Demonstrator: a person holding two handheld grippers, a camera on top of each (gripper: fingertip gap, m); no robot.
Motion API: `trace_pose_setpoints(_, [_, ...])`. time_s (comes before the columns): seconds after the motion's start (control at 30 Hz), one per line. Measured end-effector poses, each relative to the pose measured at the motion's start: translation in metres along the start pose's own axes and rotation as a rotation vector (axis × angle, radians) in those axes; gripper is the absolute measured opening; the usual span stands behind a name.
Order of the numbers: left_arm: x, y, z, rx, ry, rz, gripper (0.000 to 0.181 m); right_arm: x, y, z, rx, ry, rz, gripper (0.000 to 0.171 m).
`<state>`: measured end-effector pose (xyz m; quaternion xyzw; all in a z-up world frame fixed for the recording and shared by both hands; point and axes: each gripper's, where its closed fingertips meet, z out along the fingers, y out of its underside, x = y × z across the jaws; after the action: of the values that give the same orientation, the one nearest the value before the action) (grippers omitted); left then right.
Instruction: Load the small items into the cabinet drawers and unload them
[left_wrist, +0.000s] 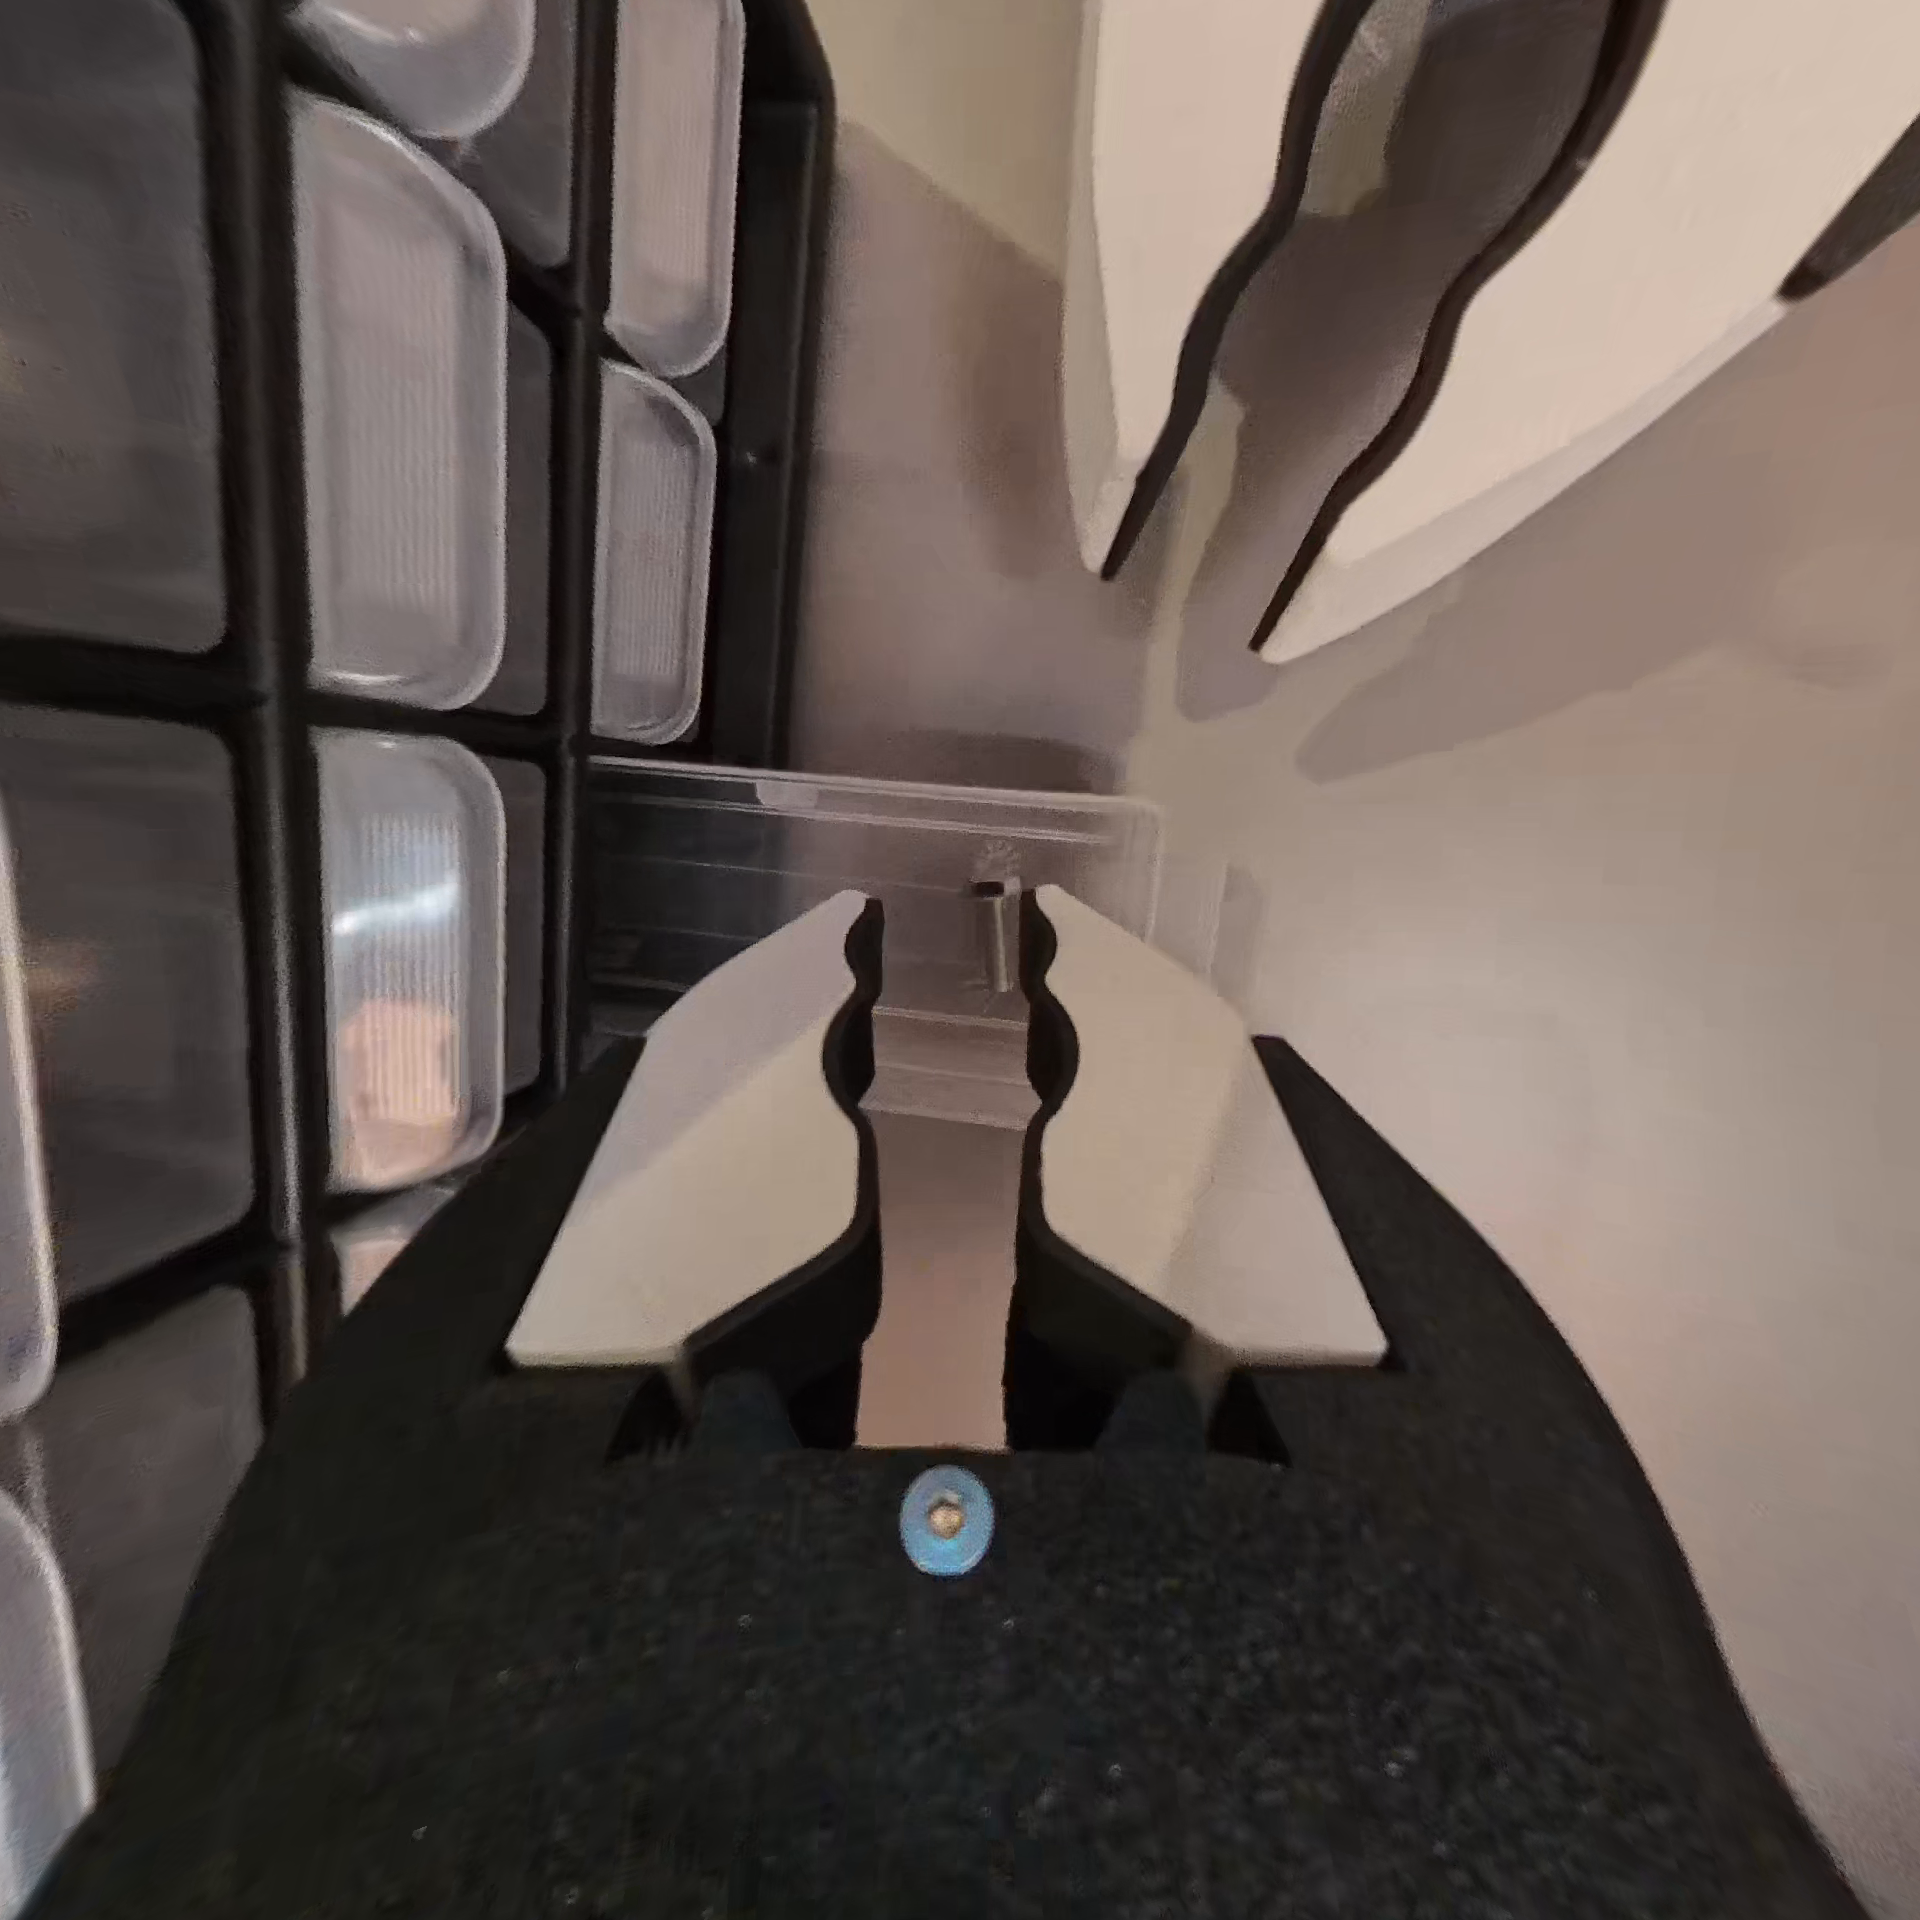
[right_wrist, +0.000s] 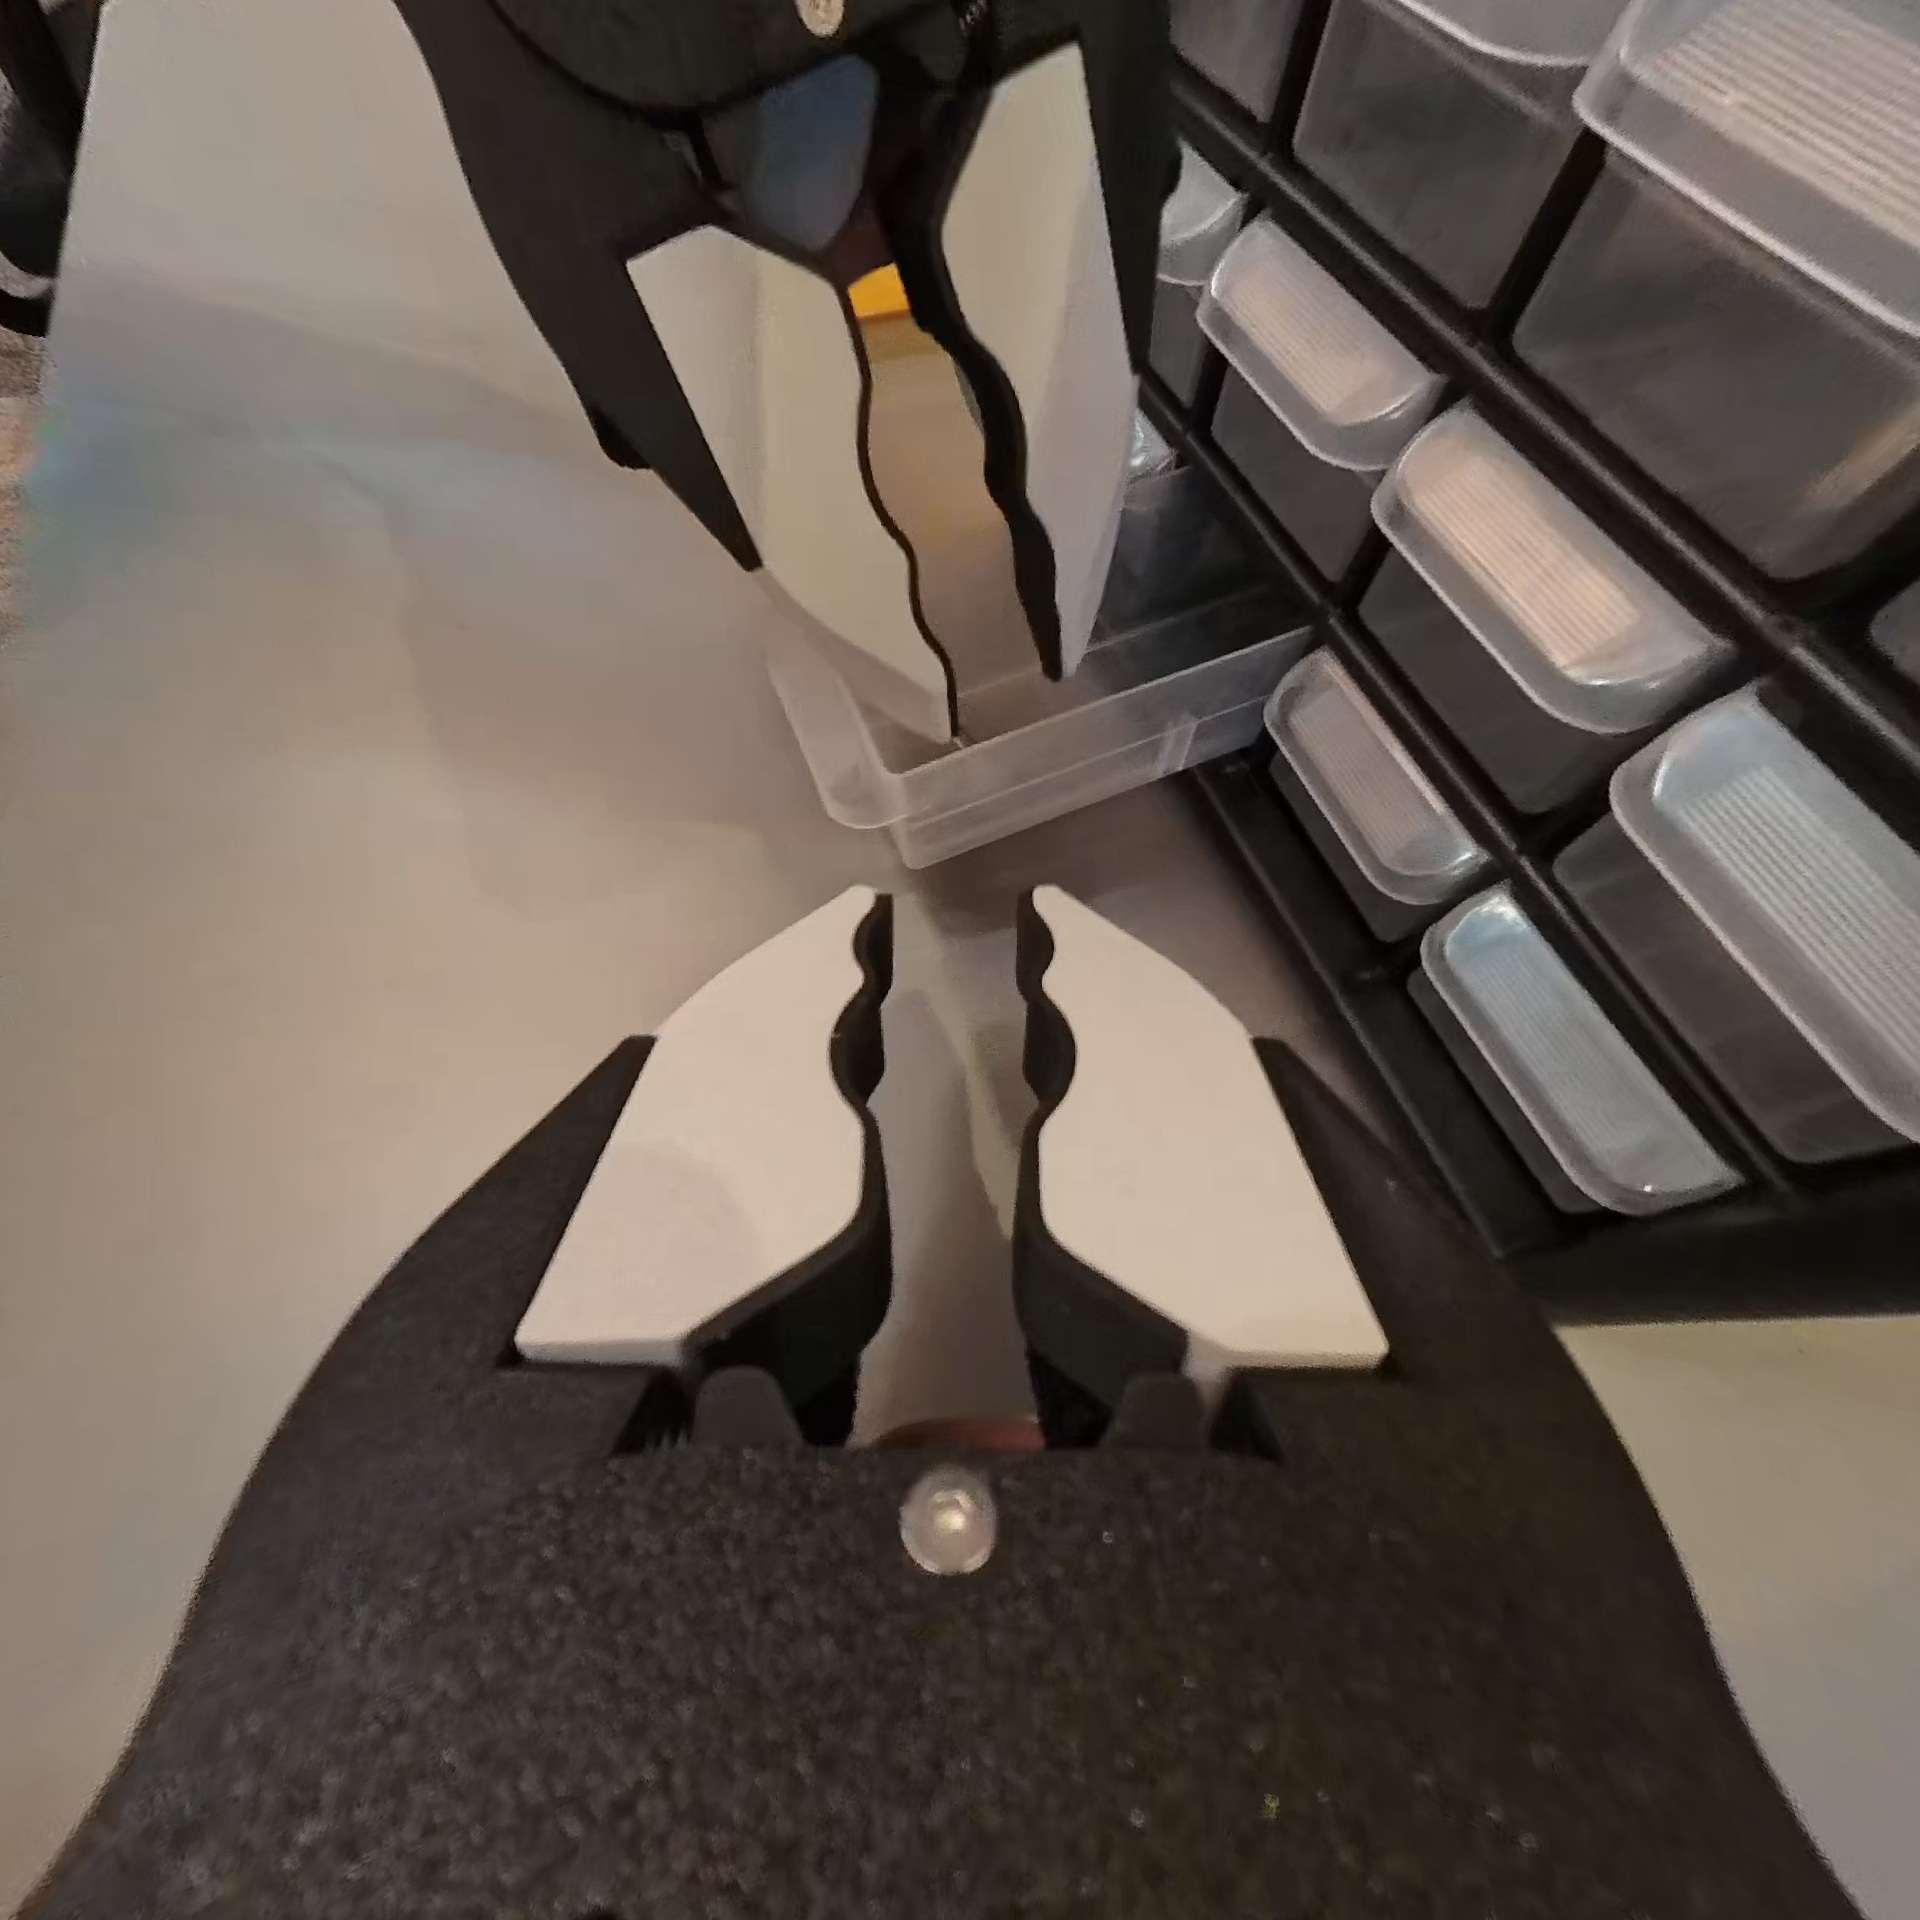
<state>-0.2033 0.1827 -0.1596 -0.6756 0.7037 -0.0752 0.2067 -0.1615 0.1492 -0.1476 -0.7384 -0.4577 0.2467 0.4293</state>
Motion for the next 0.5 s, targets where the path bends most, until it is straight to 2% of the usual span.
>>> trace_pose_setpoints(0.33, [0.002,0.004,0.009,-0.145,0.137,0.043,0.026,0.007,0.003,0.003,0.033,-0.033,0.015,0.022])
trace_pose_setpoints(0.5, [0.004,0.004,0.012,-0.196,0.142,0.052,0.023,0.004,0.003,0.004,0.03,-0.036,-0.007,0.022])
